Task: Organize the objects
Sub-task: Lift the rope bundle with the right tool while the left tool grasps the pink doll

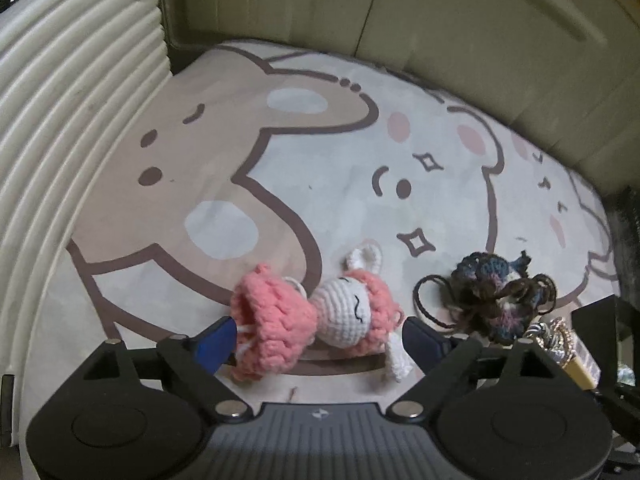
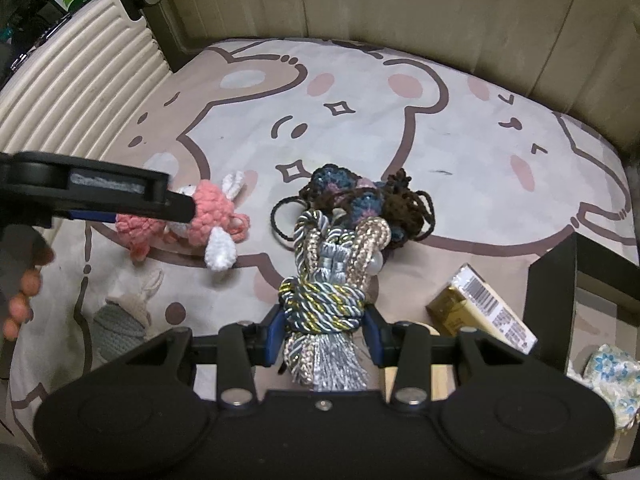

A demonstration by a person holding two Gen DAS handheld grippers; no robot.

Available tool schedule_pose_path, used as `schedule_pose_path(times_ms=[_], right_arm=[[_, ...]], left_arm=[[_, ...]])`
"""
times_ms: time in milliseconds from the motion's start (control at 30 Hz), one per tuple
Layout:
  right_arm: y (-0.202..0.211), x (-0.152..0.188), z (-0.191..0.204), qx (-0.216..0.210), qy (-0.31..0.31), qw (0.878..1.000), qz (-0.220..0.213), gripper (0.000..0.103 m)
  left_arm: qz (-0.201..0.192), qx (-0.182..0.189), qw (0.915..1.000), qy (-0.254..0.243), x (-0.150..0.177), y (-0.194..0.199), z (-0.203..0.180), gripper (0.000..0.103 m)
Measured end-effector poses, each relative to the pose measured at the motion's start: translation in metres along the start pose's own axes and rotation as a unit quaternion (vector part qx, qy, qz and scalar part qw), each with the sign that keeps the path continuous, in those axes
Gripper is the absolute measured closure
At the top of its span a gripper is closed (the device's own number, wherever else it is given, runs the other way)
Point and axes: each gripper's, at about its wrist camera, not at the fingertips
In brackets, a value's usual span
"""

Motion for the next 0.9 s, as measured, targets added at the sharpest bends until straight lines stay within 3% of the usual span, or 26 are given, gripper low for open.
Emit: schedule_pose_path(times_ms=[133,400,533,733,900], right_arm=[[-0.002,0.000,-0.002,-0.012,0.007,1.000,0.001,0.061],[-0.007,0.001,-0.009,-0.032,0.023,0.999,0.006,0.060],[-0.012,0.000,-0.009,-0.037,0.033,0.999,0.010,0.060],[-0.014,0.001,-0.009,-0.039,0.042,0.998,0.013,0.060],[-0.010,0.000,-0.012,-0.035,0.045,0.998,0.005,0.061]], left_arm=[[0.007,-0.015,0.9999,0.002,-0.002,-0.015,-0.010,0.005],[0.001,-0.061,0.9982,0.000,-0.007,-0.038,-0.022,0.004],[-0.002,-0.068,0.9976,0.005,-0.010,-0.043,-0.020,0.008],[0.005,-0.076,0.9966,-0.030,-0.007,-0.050,-0.020,0.009],[0.005,-0.063,0.9977,-0.025,-0.009,-0.041,-0.021,0.020]])
Point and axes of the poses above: each gripper's, at about its wrist camera, not at the fingertips, and y roughly against the way its jaws point, z to its left, x to its underside, and after that the axes turned 1 degree about -y, right-handed
